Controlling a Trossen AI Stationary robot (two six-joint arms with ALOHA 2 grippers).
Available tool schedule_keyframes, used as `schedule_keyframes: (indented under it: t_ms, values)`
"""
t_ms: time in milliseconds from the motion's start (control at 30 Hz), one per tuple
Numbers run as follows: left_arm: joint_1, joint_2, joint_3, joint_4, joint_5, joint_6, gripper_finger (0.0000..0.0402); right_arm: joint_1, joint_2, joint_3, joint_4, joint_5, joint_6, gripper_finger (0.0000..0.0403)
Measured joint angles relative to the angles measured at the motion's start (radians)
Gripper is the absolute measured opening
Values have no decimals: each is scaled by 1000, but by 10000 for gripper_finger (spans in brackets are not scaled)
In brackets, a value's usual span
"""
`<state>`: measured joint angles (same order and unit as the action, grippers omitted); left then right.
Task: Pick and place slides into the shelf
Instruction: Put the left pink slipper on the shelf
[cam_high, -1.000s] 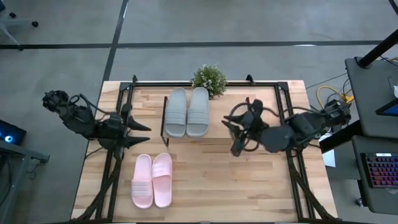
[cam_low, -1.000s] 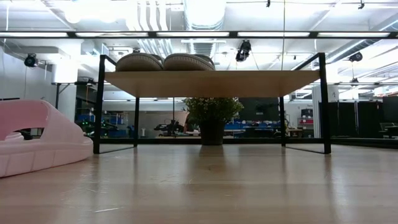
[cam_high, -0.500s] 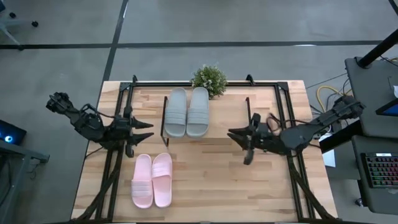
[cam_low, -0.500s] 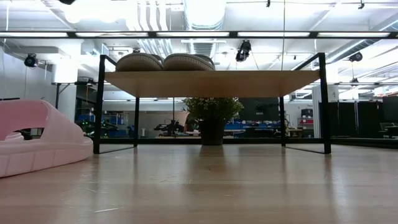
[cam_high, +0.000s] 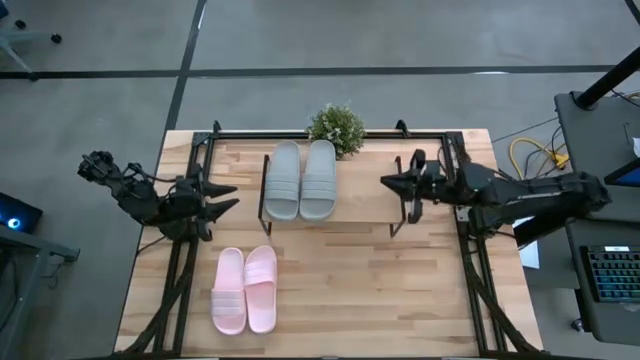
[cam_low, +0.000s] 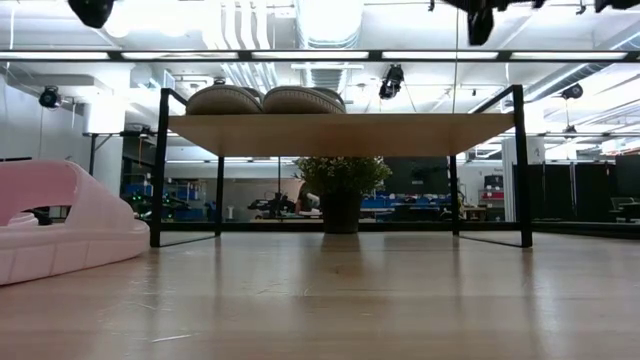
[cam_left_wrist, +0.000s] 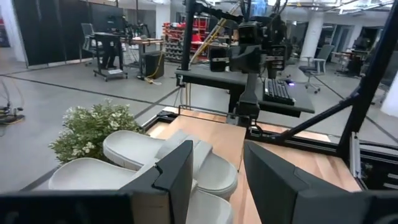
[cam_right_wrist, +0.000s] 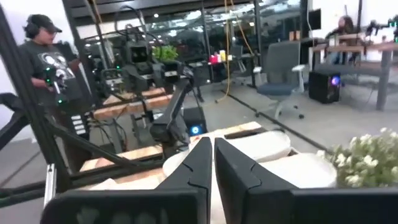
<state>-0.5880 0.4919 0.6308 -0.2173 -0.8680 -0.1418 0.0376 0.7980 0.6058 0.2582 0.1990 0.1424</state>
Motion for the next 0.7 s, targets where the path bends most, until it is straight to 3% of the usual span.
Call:
schedule_keyframes:
  t_ms: [133,367,500,633,700]
  values:
    - [0,6,0,-6,-9,31,112,8,-102,-28,-48,54,-4,8]
    - [0,24,0,-43,35,62,10,20,-206,-116,-53,27,149,8]
    - [0,14,0,-191,175,-97,20,19,-205,-125,-52,30,170,8]
    - [0,14,0,-305,383,-210,42,19,-199,-120,-53,33,197,8]
    - [-1,21,0,-335,429,-258,53,19,-200,-119,-52,37,198,8]
